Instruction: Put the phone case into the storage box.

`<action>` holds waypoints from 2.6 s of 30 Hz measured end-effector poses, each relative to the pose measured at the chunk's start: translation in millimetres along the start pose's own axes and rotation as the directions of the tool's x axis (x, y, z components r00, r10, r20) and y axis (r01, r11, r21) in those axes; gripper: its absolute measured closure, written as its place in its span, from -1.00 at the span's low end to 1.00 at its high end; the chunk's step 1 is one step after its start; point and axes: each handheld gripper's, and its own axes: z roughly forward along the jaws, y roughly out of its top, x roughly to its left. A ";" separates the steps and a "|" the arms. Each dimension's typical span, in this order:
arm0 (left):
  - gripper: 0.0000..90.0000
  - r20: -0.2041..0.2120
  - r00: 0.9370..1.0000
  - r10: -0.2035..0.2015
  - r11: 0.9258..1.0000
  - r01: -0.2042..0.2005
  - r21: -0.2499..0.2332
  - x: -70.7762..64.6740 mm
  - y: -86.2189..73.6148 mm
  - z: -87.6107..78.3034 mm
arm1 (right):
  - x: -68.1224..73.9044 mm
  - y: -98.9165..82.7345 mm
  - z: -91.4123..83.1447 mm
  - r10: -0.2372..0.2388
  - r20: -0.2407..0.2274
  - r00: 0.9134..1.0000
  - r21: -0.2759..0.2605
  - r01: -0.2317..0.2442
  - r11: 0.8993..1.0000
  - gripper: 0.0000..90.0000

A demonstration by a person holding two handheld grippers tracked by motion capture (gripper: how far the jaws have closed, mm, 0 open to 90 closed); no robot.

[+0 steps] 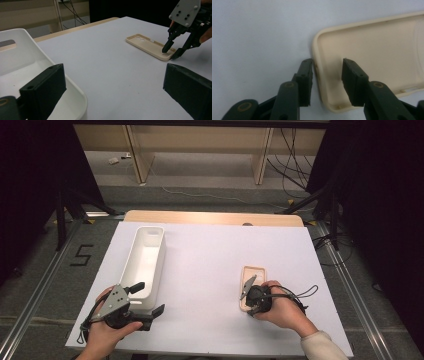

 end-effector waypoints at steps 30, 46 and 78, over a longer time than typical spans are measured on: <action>-0.92 0.001 1.000 0.003 1.000 -0.003 0.010 -2.1 0.1 -0.1 | 10.8 3.5 -0.1 -0.081 0.040 0.996 0.015 0.081 0.997 0.85; -0.91 0.004 1.000 0.007 1.000 -0.007 0.012 -1.4 0.1 0.3 | 13.8 -0.9 -1.0 -0.125 0.049 0.991 -0.013 0.126 0.992 0.93; -0.91 0.009 1.000 0.002 1.000 -0.002 0.007 -1.8 -0.2 2.1 | 18.0 -7.0 -20.5 -0.123 0.135 0.983 -0.182 0.147 0.972 0.96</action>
